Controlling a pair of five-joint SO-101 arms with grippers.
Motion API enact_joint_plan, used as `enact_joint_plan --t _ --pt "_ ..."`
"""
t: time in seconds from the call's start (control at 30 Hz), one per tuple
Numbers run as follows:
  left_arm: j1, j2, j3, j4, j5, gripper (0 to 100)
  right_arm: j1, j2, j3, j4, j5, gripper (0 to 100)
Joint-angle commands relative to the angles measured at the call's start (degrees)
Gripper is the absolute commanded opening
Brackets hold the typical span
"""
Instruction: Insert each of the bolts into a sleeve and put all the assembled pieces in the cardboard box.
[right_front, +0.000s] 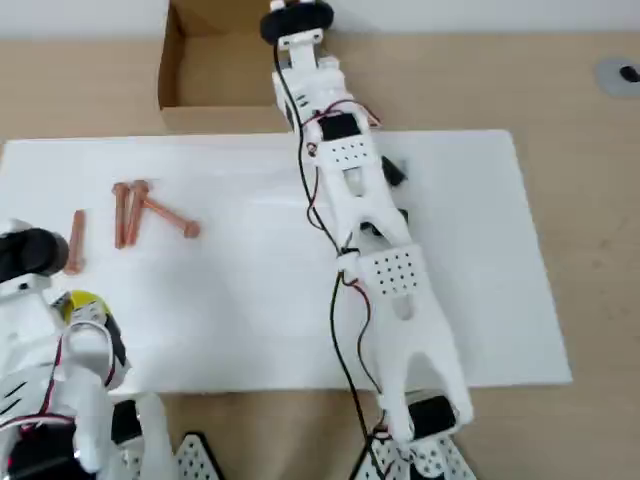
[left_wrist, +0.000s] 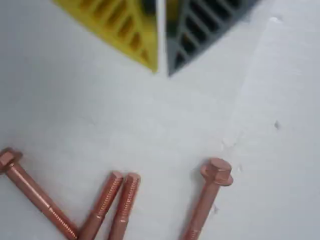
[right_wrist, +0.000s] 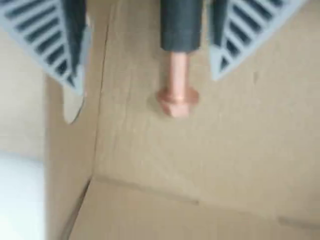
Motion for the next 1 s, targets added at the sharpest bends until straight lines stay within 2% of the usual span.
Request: enact_joint_plan --t 0.0,0.1,0.23,0.5,0.73,0.97 --pt "-0.6 1.0 -0.4 -2.3 -0.6 1 0.5 -1.6 -7.9 4.3 0.2 20.3" --pt "-0.6 4.5 -1.4 -3.3 -0.4 1 0.6 -1.7 -13.7 10.4 0.2 20.3" --pt "-0.6 18.7 -5.9 -3.6 -0.2 1 0.6 -1.5 -22.8 19.0 0.2 20.3" --pt "-6.2 47.3 -22.2 -14.3 -0.6 1 0.6 -8.6 -23.1 25.8 0.2 20.3" --pt "-3.5 66.9 -32.4 -14.6 -2.0 1 0.6 -15.6 -23.1 32.1 0.2 20.3" --pt "0.0 76.2 -36.7 -14.3 -7.0 1 0.7 -20.6 -23.1 38.9 0.2 20.3"
